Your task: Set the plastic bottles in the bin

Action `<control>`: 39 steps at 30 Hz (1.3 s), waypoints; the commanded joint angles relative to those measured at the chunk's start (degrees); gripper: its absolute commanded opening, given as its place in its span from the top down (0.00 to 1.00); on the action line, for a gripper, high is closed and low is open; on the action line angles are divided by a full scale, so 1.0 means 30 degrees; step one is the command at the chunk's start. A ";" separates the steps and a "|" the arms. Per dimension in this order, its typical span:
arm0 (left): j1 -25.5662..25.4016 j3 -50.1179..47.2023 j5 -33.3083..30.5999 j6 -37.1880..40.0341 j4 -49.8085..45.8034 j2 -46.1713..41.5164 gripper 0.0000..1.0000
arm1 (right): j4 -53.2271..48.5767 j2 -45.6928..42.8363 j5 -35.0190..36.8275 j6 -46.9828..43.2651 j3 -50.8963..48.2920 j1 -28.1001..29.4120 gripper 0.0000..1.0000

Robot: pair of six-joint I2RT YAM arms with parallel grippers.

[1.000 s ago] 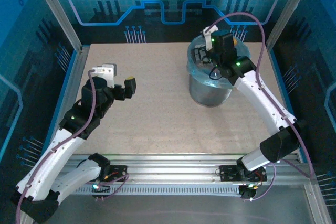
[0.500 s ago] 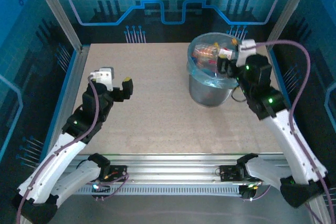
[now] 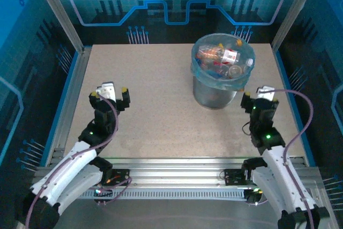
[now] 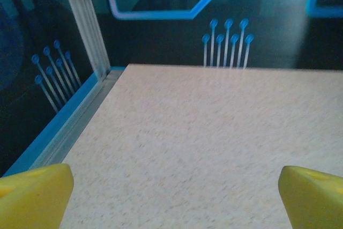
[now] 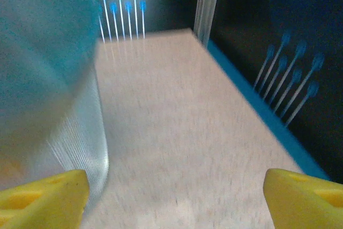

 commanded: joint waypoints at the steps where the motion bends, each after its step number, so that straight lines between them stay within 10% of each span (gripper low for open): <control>1: 0.0934 -0.1778 -0.0212 0.1570 0.4341 0.1086 0.01 | 0.5684 0.0122 -0.0525 0.0357 -0.3206 -0.0194 0.14; 18: 0.6999 -0.3995 0.9701 0.0648 1.0445 0.7565 0.01 | 1.8964 0.8949 -0.5648 -0.1269 -0.5815 -0.0506 0.12; 39: 0.7569 -0.3179 1.4650 0.0911 1.4848 1.1531 0.01 | 2.3253 1.4942 -0.8701 -0.1301 -0.4684 -0.2550 0.11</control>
